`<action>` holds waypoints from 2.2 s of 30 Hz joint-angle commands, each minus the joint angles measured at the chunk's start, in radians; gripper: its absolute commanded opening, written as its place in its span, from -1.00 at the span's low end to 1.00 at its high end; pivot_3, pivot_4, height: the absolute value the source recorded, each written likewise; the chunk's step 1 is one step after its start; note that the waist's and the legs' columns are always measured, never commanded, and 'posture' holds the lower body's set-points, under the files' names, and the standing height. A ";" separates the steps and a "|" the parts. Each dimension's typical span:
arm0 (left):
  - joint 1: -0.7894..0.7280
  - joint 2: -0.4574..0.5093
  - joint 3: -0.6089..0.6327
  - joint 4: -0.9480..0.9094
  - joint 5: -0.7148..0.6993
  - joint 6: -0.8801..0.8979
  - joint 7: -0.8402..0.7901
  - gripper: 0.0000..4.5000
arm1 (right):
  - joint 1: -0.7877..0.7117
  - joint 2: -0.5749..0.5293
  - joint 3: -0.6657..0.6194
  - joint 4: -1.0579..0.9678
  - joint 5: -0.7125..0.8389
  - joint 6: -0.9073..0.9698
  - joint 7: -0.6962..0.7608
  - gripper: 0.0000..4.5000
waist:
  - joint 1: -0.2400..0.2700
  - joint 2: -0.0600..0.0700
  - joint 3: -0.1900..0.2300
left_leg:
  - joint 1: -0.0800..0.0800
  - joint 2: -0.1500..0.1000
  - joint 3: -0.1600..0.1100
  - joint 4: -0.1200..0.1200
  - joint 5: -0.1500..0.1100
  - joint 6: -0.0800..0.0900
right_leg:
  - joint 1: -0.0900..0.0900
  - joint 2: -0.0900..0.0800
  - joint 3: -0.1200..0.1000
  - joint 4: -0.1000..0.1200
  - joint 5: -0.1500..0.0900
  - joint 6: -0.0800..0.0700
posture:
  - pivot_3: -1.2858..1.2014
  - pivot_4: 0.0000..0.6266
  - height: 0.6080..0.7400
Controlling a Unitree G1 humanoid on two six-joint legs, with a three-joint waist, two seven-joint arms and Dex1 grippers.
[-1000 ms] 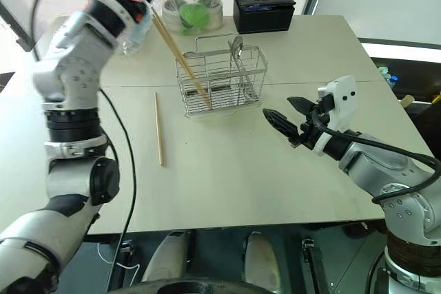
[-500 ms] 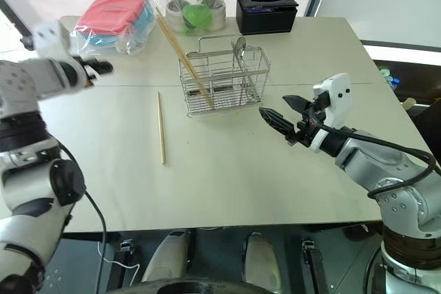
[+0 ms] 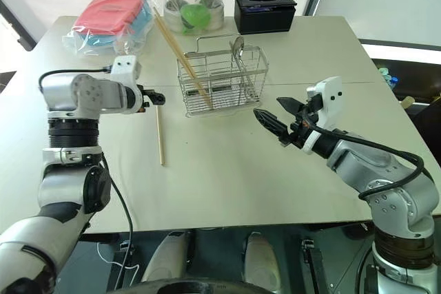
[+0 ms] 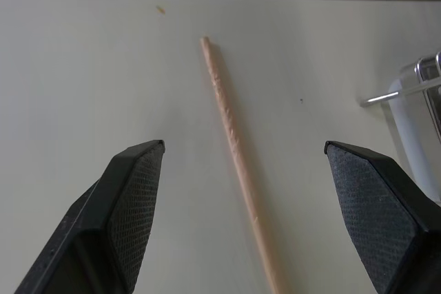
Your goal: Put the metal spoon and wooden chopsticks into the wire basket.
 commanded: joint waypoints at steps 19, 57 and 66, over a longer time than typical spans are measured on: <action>-0.069 -0.054 0.101 0.213 0.058 -0.086 -0.004 -0.99 | 0.018 -0.022 -0.031 -0.056 0.019 -0.016 -0.002 0.72 | 0.001 0.001 0.000 | 0.000 0.000 0.000 0.001 0.000 0.000 | 0.000 0.000 0.000 0.000 0.000 0.000 | 0.03 -0.52 0.62; -0.168 -0.093 0.027 -0.198 -0.003 -1.054 -0.214 -0.99 | 0.018 -0.043 -0.067 -0.062 0.079 0.006 -0.041 0.72 | 0.002 0.001 -0.001 | -0.001 0.000 0.000 0.007 -0.002 0.003 | 0.003 0.000 0.000 0.000 0.001 0.001 | 0.03 -0.52 0.62; -0.086 -0.201 0.027 -0.111 0.019 -1.154 -0.186 -0.99 | 0.042 -0.043 -0.066 -0.086 0.101 0.000 -0.077 0.72 | 0.003 0.001 -0.001 | -0.002 0.000 0.000 0.008 -0.002 0.004 | 0.003 0.000 0.000 -0.001 0.001 0.001 | 0.03 -0.52 0.62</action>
